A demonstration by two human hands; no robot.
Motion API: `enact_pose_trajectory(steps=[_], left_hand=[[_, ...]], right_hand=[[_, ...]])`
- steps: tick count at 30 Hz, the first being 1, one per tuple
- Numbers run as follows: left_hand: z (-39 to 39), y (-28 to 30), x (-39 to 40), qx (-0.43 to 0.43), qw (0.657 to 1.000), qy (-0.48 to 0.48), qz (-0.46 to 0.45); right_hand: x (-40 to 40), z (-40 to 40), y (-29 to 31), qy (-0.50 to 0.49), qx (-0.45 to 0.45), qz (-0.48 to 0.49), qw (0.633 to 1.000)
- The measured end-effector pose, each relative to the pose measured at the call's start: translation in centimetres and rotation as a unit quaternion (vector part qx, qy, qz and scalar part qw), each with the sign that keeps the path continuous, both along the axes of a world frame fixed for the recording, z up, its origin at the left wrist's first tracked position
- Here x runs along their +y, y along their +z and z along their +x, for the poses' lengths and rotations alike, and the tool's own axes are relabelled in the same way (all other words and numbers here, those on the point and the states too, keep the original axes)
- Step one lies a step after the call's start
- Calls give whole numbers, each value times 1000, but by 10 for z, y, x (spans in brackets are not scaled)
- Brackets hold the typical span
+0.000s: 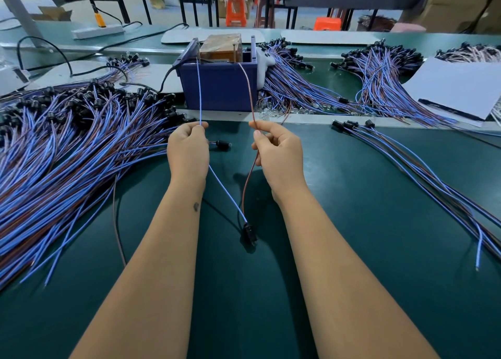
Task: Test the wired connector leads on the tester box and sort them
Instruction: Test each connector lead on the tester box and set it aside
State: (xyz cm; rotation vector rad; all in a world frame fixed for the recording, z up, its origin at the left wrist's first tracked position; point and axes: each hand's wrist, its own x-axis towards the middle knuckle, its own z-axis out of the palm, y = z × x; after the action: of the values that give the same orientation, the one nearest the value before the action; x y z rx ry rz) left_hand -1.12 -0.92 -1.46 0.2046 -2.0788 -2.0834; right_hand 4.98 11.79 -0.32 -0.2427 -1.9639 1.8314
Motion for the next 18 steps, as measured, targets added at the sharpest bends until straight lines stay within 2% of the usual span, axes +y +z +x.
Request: enact_pose_trajectory(steps=[18], left_hand=[[-1, -1, 0, 0, 1000, -4, -6]], right_hand=[[-1, 0, 0, 12, -8, 3, 1000]])
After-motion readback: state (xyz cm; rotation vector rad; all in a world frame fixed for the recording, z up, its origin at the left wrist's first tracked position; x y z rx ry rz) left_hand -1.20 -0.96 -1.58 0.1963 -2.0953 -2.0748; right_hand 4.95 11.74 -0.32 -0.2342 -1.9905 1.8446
